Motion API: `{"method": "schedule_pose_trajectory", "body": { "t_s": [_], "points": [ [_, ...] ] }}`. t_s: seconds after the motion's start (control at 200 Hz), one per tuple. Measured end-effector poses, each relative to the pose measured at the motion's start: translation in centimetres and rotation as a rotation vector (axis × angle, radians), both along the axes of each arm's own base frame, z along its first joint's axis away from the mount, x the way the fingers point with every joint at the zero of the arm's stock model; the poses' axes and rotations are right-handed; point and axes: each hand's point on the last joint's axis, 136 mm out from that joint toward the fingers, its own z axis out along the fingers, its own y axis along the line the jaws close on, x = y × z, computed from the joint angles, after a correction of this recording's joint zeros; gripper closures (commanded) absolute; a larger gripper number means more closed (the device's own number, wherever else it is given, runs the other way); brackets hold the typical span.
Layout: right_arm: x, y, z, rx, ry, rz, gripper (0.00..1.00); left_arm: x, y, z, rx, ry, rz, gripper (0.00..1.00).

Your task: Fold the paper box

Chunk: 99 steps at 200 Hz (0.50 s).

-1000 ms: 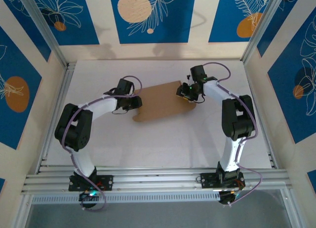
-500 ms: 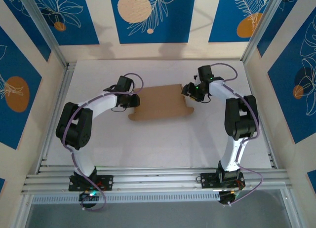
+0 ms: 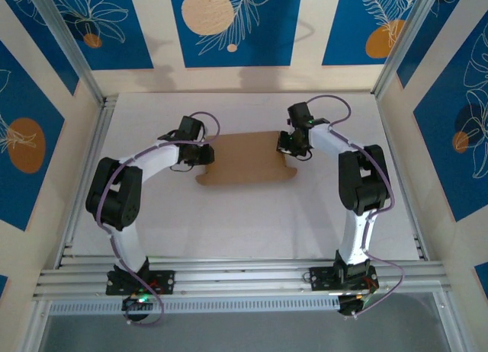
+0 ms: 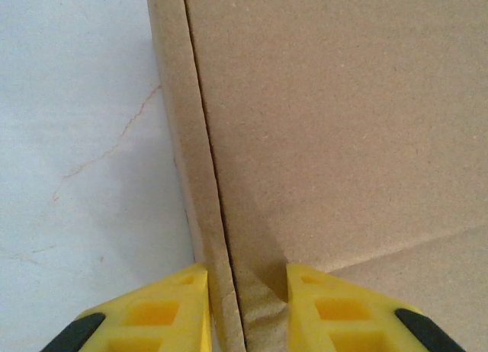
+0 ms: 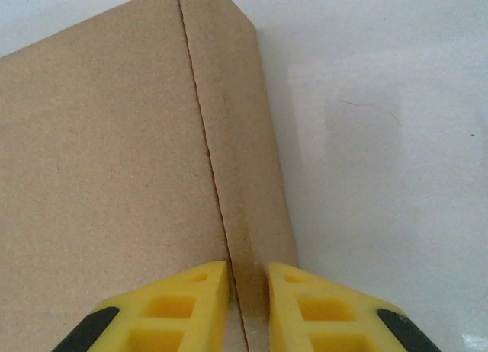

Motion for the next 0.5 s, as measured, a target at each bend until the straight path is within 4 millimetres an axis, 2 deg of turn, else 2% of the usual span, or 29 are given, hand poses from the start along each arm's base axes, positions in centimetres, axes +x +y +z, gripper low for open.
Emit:
{"method": "schedule_pose_trajectory", "body": {
  "t_s": [0.12,0.295,0.395,0.495],
  "points": [
    [-0.4,-0.1,0.1,0.068,-0.006,0.006,0.68,0.1,0.2,0.0,-0.019,0.000,-0.005,0.73],
    [-3.7,1.0,-0.3,0.388,0.106,0.043,0.47,0.6,1.4,0.1,-0.114,0.019,-0.020,0.71],
    [-4.3,2.1,0.3,0.448,0.120,0.077,0.38,0.6,1.8,0.0,-0.177,0.037,-0.039,0.71],
    [-4.4,2.2,0.6,0.473,0.109,0.079,0.25,0.6,1.9,-0.1,-0.223,0.045,-0.056,0.74]
  ]
}}
